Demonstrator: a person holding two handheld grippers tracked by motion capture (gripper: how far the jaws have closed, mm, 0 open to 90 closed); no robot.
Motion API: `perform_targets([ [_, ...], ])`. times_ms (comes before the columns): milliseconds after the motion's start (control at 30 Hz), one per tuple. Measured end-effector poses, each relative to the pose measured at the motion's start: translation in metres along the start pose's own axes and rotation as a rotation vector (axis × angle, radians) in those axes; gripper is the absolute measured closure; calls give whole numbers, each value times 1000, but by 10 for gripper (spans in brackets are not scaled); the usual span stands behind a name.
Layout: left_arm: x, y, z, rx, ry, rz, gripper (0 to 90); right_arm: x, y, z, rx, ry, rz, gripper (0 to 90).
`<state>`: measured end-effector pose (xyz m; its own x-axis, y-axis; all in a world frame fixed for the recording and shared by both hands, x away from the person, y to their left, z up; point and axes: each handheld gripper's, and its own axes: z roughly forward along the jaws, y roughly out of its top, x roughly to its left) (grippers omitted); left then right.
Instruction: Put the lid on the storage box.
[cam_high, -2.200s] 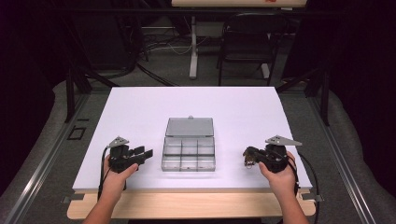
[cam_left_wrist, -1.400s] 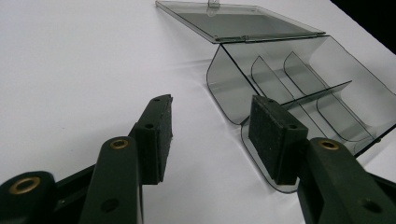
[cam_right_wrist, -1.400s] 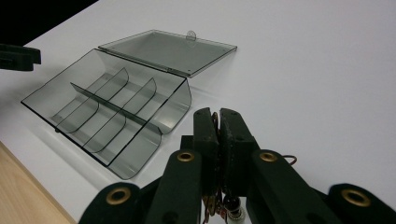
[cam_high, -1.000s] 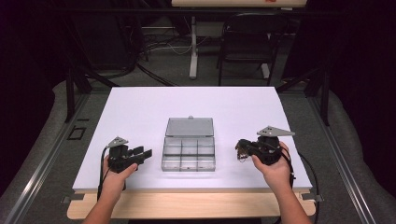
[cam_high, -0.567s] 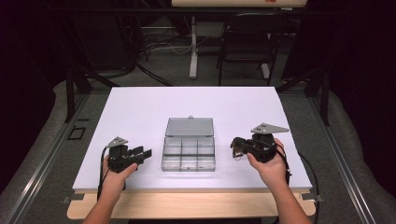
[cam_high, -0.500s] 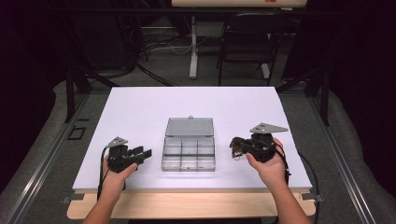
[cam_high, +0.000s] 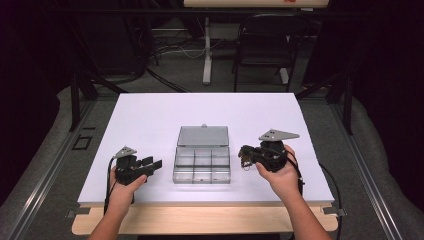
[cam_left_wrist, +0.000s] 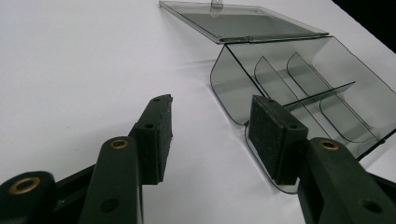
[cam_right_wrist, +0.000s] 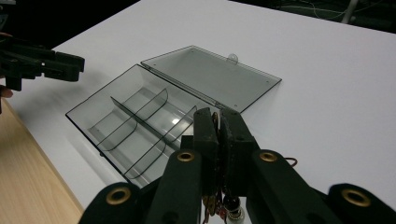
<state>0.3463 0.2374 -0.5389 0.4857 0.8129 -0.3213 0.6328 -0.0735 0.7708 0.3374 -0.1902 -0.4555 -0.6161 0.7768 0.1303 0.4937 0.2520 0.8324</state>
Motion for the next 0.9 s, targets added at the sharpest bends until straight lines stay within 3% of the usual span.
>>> perform_targets([
  [900, 1, 1, -2, -6, 6, -5, 496, 27, 12, 21, 14, 51, -60, 858],
])
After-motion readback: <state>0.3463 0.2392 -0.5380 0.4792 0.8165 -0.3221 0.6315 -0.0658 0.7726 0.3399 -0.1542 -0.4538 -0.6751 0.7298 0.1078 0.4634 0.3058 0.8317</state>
